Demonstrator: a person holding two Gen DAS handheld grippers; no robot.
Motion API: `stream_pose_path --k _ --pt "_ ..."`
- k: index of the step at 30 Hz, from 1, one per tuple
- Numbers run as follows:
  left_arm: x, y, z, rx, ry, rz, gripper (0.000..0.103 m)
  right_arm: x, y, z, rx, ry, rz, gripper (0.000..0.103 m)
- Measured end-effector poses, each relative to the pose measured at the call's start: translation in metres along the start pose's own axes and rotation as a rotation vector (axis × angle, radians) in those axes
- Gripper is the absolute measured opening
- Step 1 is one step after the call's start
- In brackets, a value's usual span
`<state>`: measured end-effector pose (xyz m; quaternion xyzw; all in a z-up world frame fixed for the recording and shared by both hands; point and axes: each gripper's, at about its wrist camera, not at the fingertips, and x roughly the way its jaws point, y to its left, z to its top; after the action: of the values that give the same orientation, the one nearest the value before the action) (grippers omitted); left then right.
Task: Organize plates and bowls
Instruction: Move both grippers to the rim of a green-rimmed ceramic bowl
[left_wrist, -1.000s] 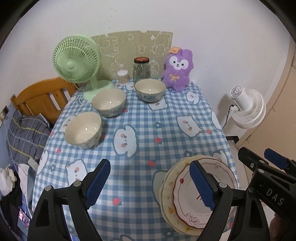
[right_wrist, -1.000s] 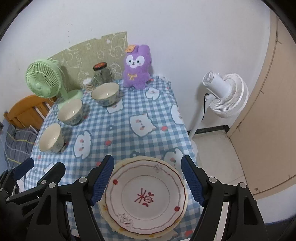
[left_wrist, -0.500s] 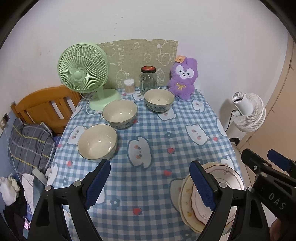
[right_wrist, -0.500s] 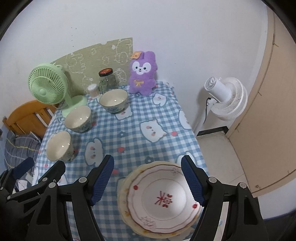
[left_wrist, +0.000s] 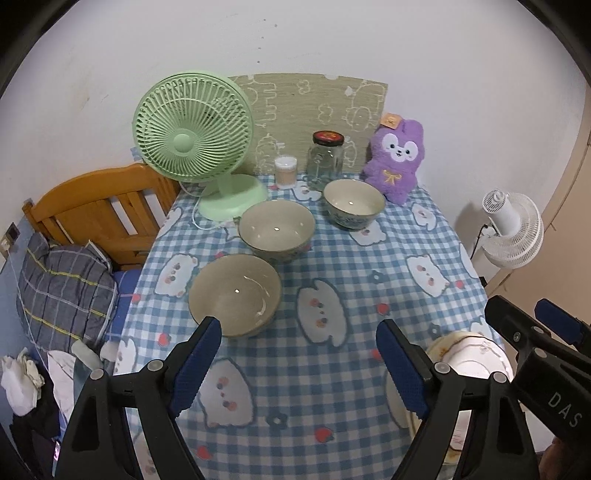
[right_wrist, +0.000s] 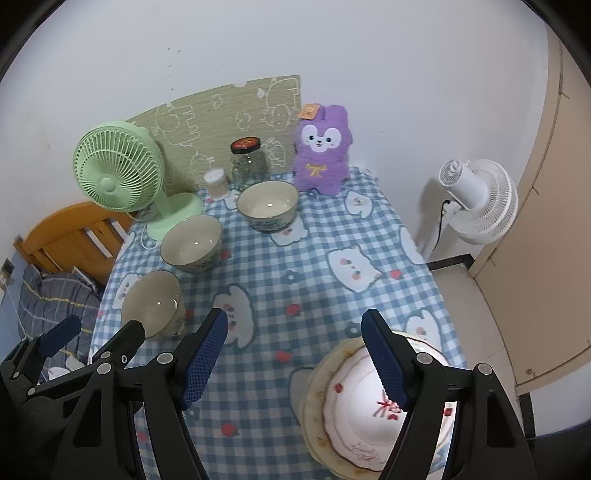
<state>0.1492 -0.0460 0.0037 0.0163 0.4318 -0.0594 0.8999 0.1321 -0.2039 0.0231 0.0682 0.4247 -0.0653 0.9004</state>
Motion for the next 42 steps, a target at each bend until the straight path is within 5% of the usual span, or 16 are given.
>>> stream_pose_path --k 26,42 --pt "0.092 0.102 0.017 -0.056 0.024 0.04 0.085 0.11 0.105 0.012 -0.064 0.045 0.053 0.077" --pt "0.146 0.114 0.01 -0.029 0.068 0.061 0.064 0.178 0.147 0.007 -0.13 0.133 0.068 0.061"
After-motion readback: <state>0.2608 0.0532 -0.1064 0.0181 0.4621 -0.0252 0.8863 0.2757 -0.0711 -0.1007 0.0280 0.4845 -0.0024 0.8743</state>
